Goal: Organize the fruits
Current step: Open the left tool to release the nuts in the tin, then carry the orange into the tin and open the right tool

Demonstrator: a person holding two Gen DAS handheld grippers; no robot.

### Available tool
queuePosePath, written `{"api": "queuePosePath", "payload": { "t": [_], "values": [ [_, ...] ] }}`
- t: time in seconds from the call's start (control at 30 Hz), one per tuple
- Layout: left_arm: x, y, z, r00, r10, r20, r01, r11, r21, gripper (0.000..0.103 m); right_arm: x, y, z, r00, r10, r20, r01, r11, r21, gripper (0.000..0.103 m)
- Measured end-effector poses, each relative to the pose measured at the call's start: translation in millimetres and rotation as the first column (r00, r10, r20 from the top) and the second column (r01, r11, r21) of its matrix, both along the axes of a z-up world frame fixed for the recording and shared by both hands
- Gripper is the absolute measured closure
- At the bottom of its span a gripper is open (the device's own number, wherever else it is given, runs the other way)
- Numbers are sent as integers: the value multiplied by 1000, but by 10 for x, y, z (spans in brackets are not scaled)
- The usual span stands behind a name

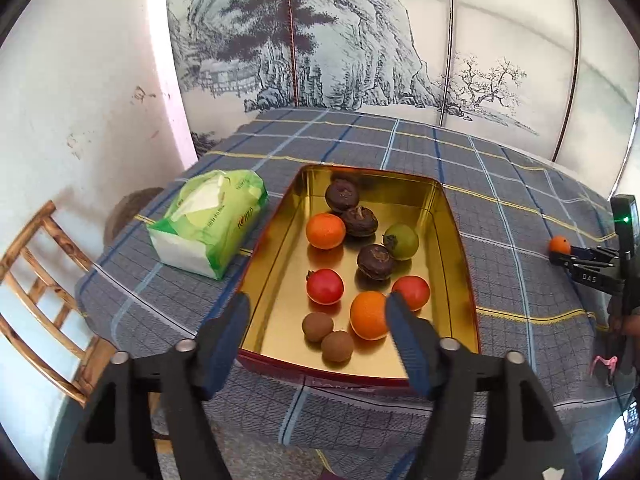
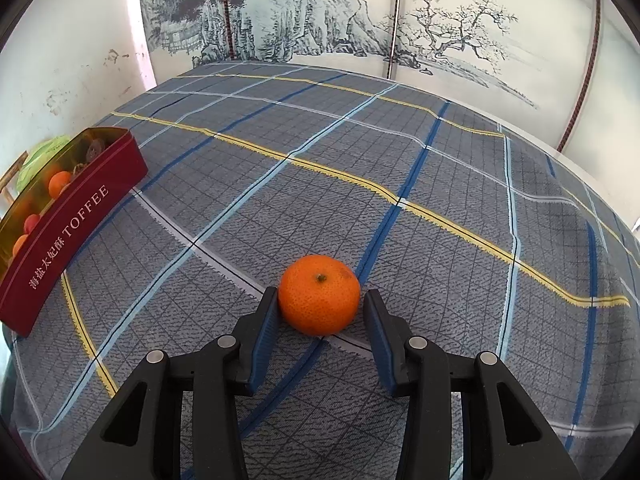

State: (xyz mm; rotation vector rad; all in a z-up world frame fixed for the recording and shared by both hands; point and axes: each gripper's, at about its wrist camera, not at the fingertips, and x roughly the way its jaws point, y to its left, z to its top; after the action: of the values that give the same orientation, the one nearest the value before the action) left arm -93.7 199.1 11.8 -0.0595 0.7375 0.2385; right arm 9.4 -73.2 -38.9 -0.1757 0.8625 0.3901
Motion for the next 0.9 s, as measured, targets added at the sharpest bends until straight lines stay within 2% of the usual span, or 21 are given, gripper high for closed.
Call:
{"api": "queuePosePath", "payload": {
  "t": [0.23, 0.27, 0.37, 0.67, 0.8, 0.9],
  "values": [
    [-25, -72, 50, 1000, 8, 24, -9, 998, 56, 21, -169, 55, 17, 1000, 6, -5, -6, 1000, 0, 67],
    [-27, -77, 49, 1000, 10, 26, -12, 998, 63, 20, -200, 60, 22, 1000, 9, -8, -9, 1000, -1, 71],
    [-31, -85, 46, 1000, 11, 24, -12, 998, 64, 18, -303, 98, 34, 1000, 23, -19, -23, 1000, 7, 78],
    [-42, -80, 2, 1000, 20, 12, -20, 998, 67, 16, -499, 164, 39, 999, 23, -41, -21, 998, 59, 86],
    [-36, -84, -13, 1000, 12, 0, -12, 998, 59, 16, -542, 133, 37, 999, 14, -52, -10, 997, 78, 87],
    [-36, -107, -19, 1000, 8, -2, -7, 998, 60, 16, -556, 18, 91, 998, -13, -57, 21, 989, 143, 82]
  ]
}}
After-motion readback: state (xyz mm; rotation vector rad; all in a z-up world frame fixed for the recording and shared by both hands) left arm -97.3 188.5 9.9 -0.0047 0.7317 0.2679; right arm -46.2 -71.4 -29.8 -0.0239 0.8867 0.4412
